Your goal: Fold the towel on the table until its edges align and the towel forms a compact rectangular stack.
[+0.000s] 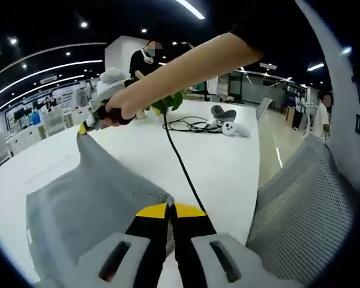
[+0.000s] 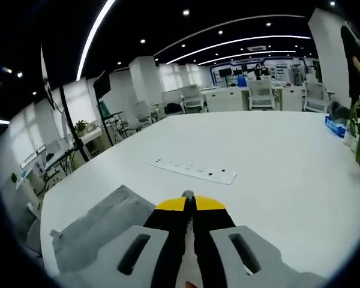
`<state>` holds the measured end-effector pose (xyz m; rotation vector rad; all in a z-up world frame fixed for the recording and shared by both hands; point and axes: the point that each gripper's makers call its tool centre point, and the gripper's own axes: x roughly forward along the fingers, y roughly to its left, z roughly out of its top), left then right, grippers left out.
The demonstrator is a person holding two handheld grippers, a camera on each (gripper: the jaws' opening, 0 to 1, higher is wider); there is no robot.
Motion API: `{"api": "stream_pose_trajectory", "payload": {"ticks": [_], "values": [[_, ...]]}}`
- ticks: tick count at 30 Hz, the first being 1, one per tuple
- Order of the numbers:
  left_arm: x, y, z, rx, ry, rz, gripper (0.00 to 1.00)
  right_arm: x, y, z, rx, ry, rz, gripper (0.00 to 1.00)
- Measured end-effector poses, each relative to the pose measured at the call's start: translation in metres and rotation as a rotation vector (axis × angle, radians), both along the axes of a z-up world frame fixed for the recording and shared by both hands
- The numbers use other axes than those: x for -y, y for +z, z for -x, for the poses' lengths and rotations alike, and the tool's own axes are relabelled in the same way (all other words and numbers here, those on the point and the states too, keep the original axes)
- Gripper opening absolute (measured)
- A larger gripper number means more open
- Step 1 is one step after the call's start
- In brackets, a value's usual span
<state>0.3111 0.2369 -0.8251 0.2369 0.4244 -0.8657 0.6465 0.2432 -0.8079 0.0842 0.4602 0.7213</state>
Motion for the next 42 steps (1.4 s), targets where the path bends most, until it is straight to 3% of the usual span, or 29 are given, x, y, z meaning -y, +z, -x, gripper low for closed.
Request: {"api": "stream_pose_trajectory", "payload": {"ticks": [4,8,10,13,20,29,37,42], "values": [[-0.014,0.002,0.000,0.003,0.032,-0.002,0.02,-0.013,0.007,0.004,0.005,0.007,-0.016,0.00],[-0.036,0.010,-0.003,-0.029,0.124,0.097,0.02,-0.026,0.012,0.000,0.010,0.012,-0.031,0.00],[-0.047,0.012,-0.004,-0.017,0.136,0.083,0.02,-0.031,0.015,0.000,0.013,0.020,-0.027,0.00],[-0.065,0.019,-0.006,-0.020,0.202,0.119,0.02,-0.039,0.018,-0.002,0.016,0.032,-0.020,0.00],[-0.098,0.024,-0.005,-0.003,0.297,0.126,0.02,-0.060,0.028,0.001,0.009,0.042,-0.074,0.00],[-0.126,0.031,-0.003,0.024,0.378,0.121,0.02,-0.089,0.038,0.004,0.028,0.084,-0.080,0.00],[-0.149,0.024,0.003,0.016,0.425,0.087,0.02,-0.126,0.042,0.010,0.043,0.143,-0.084,0.00],[-0.160,0.026,0.007,0.014,0.440,0.112,0.02,-0.145,0.044,0.011,0.041,0.167,-0.096,0.00]]}}
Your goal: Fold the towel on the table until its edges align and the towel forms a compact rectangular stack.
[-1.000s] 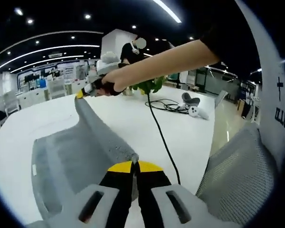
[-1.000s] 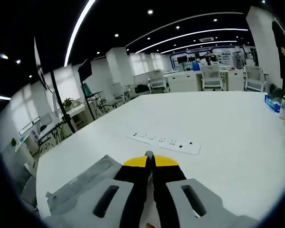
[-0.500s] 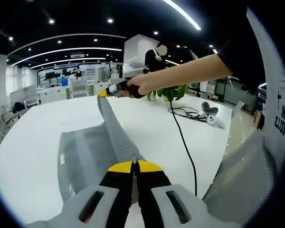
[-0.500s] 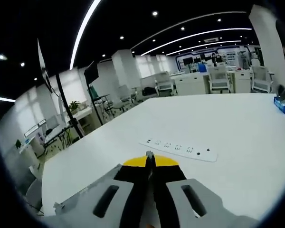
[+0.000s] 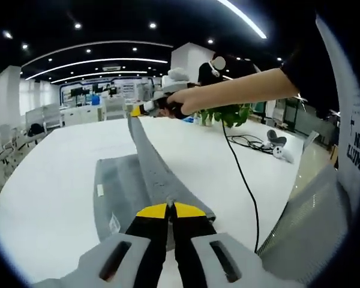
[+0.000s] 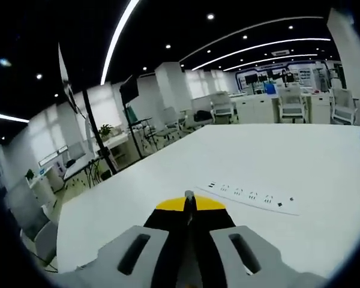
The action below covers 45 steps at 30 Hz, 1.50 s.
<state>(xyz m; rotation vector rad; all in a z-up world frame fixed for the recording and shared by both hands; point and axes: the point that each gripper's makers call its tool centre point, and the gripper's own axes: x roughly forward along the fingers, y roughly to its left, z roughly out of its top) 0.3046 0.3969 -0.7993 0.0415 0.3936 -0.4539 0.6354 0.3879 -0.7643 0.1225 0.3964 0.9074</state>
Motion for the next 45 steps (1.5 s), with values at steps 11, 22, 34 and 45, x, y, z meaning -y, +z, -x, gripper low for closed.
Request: {"api": "stream_pose_trajectory", "payload": {"ticks": [11,22,34,45], "values": [[-0.047,-0.005,-0.001,-0.014,0.107,0.039,0.02,-0.029,0.001,-0.001,0.007,0.022,-0.025,0.00],[-0.069,-0.051,0.003,-0.194,0.144,0.069,0.02,-0.067,-0.037,0.003,-0.025,0.055,0.034,0.00],[-0.087,-0.075,0.005,-0.269,0.253,0.309,0.02,-0.097,-0.068,-0.003,-0.061,0.059,0.063,0.00],[-0.097,-0.100,0.004,-0.337,0.264,0.294,0.02,-0.111,-0.096,0.000,-0.060,0.073,0.146,0.01]]}}
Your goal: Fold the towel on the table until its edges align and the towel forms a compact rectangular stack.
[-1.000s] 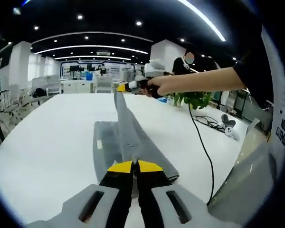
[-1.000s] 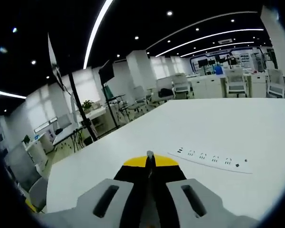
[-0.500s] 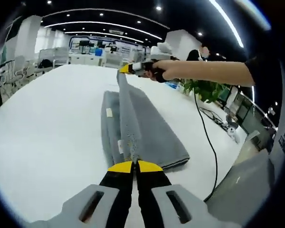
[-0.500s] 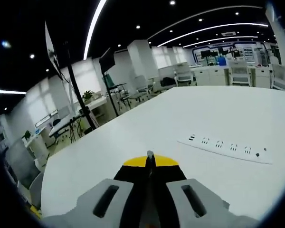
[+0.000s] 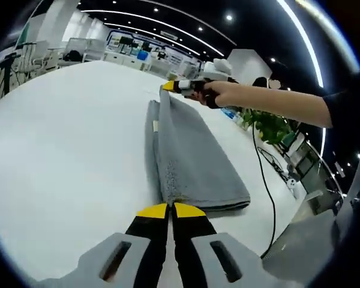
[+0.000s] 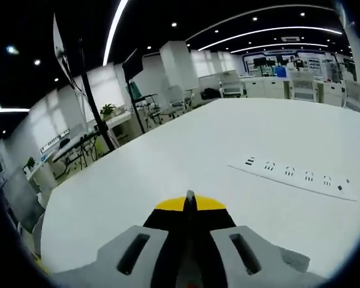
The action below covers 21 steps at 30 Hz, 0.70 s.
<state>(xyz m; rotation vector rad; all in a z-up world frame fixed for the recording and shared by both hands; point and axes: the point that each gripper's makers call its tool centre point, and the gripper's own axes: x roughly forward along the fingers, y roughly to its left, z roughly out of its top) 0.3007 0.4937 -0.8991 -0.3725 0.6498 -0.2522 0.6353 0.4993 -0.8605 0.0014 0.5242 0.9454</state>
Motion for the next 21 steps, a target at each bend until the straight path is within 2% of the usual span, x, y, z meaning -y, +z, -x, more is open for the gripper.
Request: {"api": "stream_pose_trajectory", "payload": {"ticks": [4,5,6,7,8,9,11,12,14,16,18,21], "values": [[-0.001,-0.005,0.002,-0.022,-0.002,0.006,0.02,0.000,-0.003,0.004,-0.010,0.013,-0.002,0.02],[-0.001,-0.007,0.004,-0.032,-0.018,-0.002,0.02,0.001,-0.002,0.005,-0.006,0.017,-0.002,0.03],[0.004,-0.009,0.008,-0.035,-0.090,-0.025,0.04,0.000,-0.001,0.005,-0.005,0.023,-0.010,0.03],[0.010,-0.008,0.009,-0.028,-0.126,-0.006,0.10,-0.001,0.002,0.004,-0.008,0.026,-0.032,0.03],[0.016,-0.004,0.009,-0.020,-0.119,0.042,0.17,-0.004,0.006,0.008,-0.039,0.029,-0.084,0.04],[0.016,-0.004,0.008,-0.018,-0.116,0.044,0.25,-0.004,0.007,0.010,-0.059,0.032,-0.104,0.07],[0.018,-0.004,0.010,-0.016,-0.145,0.010,0.27,-0.002,0.009,0.004,-0.070,0.038,-0.112,0.14],[0.018,-0.005,0.011,-0.013,-0.175,-0.047,0.28,0.000,0.011,0.002,-0.057,0.042,-0.111,0.14],[0.020,-0.002,0.011,-0.016,-0.194,-0.077,0.30,0.004,0.011,0.001,-0.054,0.050,-0.111,0.15],[0.020,0.001,0.009,-0.014,-0.184,-0.071,0.33,0.009,0.009,0.003,-0.042,0.059,-0.094,0.16],[0.016,0.009,0.004,0.008,-0.167,-0.065,0.36,0.019,0.009,0.007,-0.054,0.058,-0.100,0.17],[0.004,0.020,-0.006,0.047,-0.108,-0.073,0.51,0.031,0.010,0.016,-0.051,0.077,-0.104,0.19]]}}
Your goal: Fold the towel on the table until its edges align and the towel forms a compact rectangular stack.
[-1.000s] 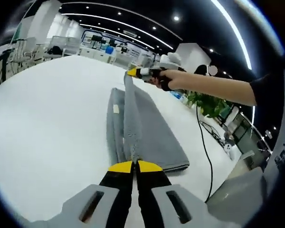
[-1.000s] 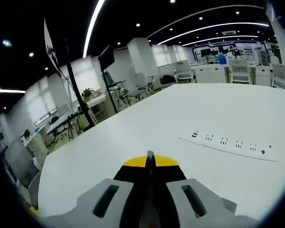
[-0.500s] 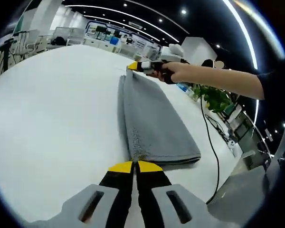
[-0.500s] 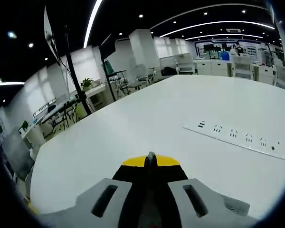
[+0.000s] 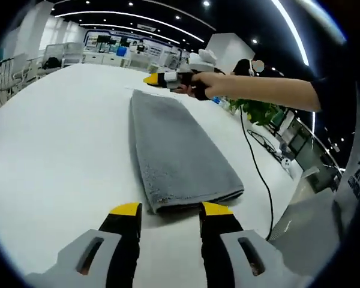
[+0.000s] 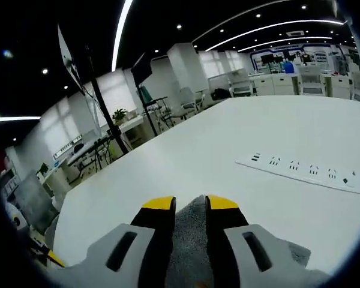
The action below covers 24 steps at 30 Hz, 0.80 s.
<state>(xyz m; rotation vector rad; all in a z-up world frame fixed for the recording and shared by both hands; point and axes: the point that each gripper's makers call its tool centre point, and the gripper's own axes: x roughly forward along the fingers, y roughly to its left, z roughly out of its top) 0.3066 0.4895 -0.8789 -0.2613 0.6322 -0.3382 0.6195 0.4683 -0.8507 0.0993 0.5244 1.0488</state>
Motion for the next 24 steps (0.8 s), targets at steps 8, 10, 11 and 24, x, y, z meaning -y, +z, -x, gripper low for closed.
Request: {"api": "stream_pose_trajectory", "payload": {"ticks": [8,10,11,24], "values": [[-0.017,0.012,-0.025,0.024,0.025,-0.022,0.45,0.041,-0.003,0.022,-0.009,-0.026,0.026,0.21],[-0.019,0.013,-0.033,0.021,0.020,-0.030,0.43,0.051,-0.001,0.031,-0.002,-0.021,0.026,0.21],[-0.020,0.014,-0.036,0.023,0.017,-0.037,0.43,0.057,-0.002,0.034,0.002,-0.020,0.034,0.22],[-0.016,0.017,-0.102,0.072,-0.023,-0.085,0.45,0.109,-0.013,0.067,-0.006,-0.079,0.068,0.27]]}}
